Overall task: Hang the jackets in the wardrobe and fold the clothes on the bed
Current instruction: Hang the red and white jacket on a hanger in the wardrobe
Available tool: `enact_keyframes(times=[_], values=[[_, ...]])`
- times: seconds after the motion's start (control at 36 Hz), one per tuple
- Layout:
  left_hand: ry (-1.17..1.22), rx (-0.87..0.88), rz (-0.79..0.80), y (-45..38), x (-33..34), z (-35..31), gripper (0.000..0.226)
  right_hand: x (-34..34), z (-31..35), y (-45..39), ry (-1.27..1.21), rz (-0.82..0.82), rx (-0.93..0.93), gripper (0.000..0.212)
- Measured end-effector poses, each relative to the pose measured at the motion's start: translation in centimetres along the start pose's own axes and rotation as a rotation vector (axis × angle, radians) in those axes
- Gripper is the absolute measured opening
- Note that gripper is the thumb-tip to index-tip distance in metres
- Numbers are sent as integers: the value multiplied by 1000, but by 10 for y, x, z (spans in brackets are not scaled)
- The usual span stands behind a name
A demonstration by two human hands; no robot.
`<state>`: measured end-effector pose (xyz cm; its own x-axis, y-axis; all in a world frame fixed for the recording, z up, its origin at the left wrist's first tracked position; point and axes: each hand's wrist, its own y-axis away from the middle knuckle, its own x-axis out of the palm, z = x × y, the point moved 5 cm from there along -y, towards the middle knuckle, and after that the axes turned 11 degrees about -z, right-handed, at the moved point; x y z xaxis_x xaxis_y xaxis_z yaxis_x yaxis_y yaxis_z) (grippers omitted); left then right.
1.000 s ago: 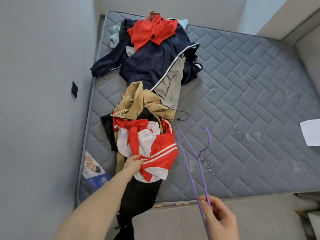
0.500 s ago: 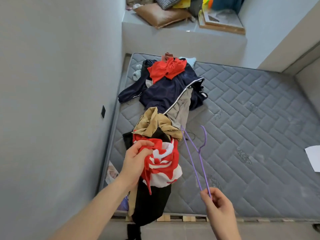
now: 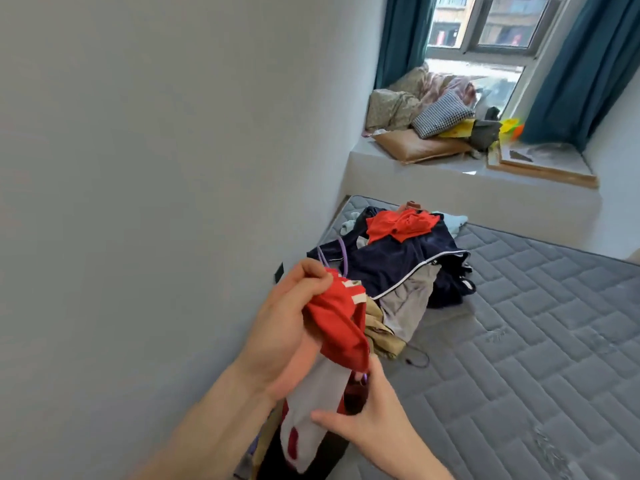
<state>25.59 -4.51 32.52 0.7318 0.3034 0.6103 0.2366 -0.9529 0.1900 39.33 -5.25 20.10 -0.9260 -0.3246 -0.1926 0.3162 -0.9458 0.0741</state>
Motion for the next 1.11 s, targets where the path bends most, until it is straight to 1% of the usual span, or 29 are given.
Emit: enact_keyframes(times=[0.03,0.06,0.11,0.14,0.19,0.25,0.31,0.33,0.39,0.44,0.5,0.53,0.56,0.58,0.67,0.72,0.75,0.83,0.86,0.89,0.97,1.0,1.06,1.11], values=[[10,18,6,7,15,2,11,-7,3,2,-18,11,-28,81],[19,45,14,13,29,4,12,-16,6,5,-27,1,-51,74],[44,124,21,25,50,1,11,-39,12,10,-29,-73,-92,34],[54,162,10,30,57,-4,10,-51,12,11,-52,-109,-91,27],[69,238,-45,40,60,-19,13,-73,15,12,-124,-126,-74,39],[65,300,-102,52,55,-36,23,-88,25,9,-208,-91,-48,35],[87,330,-152,67,47,-48,25,-96,41,6,-245,-17,-85,31],[106,337,-174,75,43,-52,25,-96,50,7,-235,22,-125,30],[136,342,-193,91,38,-57,25,-88,62,13,-135,99,-187,33],[159,353,-190,106,35,-61,24,-72,66,26,-29,168,-186,47],[171,379,-181,122,34,-65,25,-50,60,43,40,229,-132,66],[169,400,-181,130,33,-68,25,-39,56,51,79,231,-105,74],[155,430,-191,138,30,-71,25,-29,52,57,118,214,-92,76],[131,463,-216,147,26,-74,25,-20,51,62,142,183,-91,69],[42,548,-333,173,3,-81,30,-5,52,69,89,120,-102,36],[-42,589,-431,192,-20,-86,31,-2,58,72,21,130,-120,18],[-115,600,-471,203,-33,-88,35,-2,61,73,-5,144,-128,15],[-515,603,-564,231,-72,-89,67,-10,75,73,-33,150,-174,19],[-654,597,-608,239,-84,-87,73,-12,81,72,-38,154,-191,18],[-789,597,-661,246,-95,-83,75,-14,87,71,-41,166,-202,19],[-1173,650,-792,261,-116,-72,65,-16,98,70,-35,219,-199,29],[-1234,682,-825,265,-122,-70,57,-15,99,69,-27,228,-203,28],[-1272,747,-911,274,-131,-71,36,-9,100,71,-10,254,-203,25],[-1279,752,-1002,280,-139,-74,24,-1,102,79,27,291,-209,22]])
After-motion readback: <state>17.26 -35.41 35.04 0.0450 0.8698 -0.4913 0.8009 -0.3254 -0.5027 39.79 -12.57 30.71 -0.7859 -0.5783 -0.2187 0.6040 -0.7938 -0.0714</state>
